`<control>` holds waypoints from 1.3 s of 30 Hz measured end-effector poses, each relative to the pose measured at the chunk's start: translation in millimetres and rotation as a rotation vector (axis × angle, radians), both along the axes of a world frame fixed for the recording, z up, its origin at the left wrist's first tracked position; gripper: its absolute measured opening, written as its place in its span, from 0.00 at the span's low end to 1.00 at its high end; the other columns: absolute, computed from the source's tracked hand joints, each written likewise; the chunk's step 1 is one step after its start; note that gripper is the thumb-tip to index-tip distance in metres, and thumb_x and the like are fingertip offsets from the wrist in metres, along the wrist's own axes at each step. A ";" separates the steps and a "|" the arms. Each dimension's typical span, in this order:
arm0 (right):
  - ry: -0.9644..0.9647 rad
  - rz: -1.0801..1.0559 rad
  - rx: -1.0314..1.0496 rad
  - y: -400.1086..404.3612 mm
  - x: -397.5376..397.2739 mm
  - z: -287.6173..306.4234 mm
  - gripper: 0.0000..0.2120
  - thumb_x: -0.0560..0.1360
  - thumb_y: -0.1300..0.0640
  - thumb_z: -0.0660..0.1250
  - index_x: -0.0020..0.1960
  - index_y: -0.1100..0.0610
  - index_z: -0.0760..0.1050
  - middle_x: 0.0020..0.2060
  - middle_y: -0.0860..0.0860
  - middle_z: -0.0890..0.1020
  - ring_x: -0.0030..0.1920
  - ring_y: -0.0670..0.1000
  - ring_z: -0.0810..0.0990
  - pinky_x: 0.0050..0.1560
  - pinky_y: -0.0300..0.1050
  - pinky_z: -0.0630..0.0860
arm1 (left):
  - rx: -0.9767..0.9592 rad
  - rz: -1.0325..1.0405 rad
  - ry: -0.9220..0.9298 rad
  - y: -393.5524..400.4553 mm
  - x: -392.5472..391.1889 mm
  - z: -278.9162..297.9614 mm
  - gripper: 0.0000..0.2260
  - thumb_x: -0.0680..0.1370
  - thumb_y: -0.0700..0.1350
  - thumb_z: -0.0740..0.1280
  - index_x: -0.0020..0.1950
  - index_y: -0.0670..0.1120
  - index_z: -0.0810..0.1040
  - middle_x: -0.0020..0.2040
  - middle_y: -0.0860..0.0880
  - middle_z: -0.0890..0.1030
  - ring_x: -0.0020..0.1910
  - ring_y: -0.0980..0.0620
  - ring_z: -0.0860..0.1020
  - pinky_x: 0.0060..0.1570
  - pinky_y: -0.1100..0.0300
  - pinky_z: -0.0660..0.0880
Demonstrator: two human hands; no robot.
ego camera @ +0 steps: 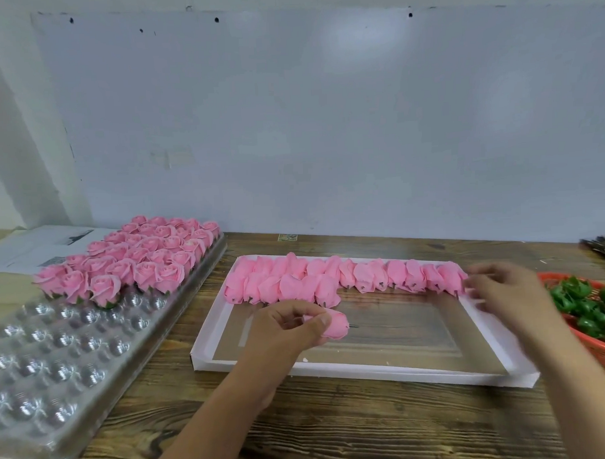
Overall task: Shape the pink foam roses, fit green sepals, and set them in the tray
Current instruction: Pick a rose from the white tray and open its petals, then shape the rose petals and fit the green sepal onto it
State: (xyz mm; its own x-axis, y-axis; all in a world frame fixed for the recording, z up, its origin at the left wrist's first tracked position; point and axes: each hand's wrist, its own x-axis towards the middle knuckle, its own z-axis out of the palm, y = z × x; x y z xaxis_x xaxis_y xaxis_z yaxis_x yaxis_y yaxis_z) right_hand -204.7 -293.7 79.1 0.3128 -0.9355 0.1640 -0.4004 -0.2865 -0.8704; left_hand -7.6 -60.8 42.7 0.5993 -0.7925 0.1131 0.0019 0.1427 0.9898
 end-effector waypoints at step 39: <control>0.536 -0.255 0.146 -186.2 -82.2 -41.0 0.11 0.77 0.58 0.67 0.46 0.67 0.80 0.41 0.63 0.82 0.43 0.63 0.80 0.51 0.57 0.79 | 0.052 -0.023 0.023 -2.2 2.4 -6.2 0.02 0.73 0.45 0.75 0.45 0.50 0.87 0.48 0.47 0.86 0.50 0.50 0.84 0.50 0.58 0.81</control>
State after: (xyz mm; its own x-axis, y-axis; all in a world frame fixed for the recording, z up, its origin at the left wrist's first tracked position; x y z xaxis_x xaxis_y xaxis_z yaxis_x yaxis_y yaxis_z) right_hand -286.8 -479.9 38.2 0.0799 -0.9927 -0.0901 -0.8339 -0.0170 -0.5517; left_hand -5.2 -62.9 36.5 0.5829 -0.8105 0.0577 0.0277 0.0908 0.9955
